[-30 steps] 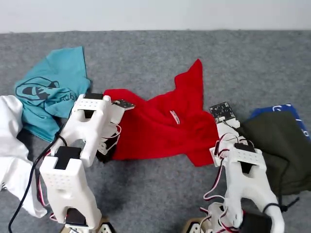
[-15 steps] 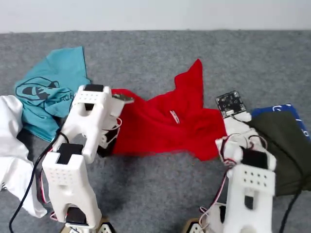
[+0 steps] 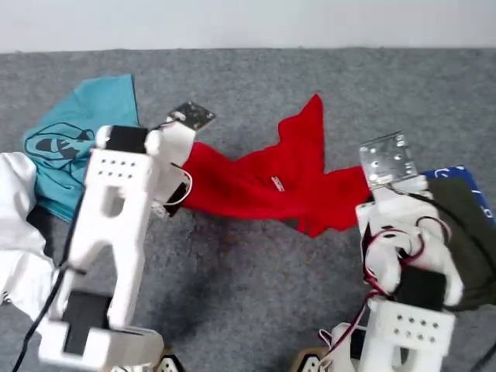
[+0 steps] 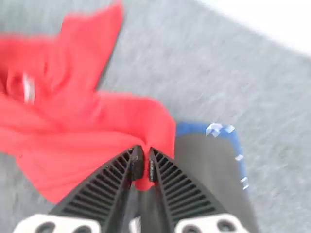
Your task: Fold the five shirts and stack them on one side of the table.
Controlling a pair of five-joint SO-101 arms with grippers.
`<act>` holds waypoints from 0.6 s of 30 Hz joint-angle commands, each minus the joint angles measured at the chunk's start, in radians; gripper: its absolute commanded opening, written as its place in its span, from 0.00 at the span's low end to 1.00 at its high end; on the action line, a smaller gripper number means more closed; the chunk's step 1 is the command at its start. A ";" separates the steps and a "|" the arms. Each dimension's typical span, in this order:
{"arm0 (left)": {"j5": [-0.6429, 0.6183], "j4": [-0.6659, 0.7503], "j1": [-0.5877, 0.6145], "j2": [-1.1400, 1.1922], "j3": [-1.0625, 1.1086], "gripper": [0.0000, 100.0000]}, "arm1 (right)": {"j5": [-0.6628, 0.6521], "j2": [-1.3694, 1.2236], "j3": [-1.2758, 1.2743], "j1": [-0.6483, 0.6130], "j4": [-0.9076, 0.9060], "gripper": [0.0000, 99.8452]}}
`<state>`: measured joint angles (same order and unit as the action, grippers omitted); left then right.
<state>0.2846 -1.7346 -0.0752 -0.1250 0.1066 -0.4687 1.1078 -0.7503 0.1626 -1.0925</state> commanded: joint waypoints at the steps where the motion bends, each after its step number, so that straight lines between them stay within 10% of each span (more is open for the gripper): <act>1: -0.014 -0.018 0.035 -0.176 -0.005 0.01 | 0.063 0.027 0.129 -0.001 -0.004 0.01; 18: -0.015 0.055 0.152 -0.916 -0.012 0.01 | 0.239 0.035 0.655 -0.001 -0.156 0.01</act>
<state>0.2800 -1.6901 0.0675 -0.9628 0.1066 -0.2401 1.1339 -0.2102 0.1626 -1.2152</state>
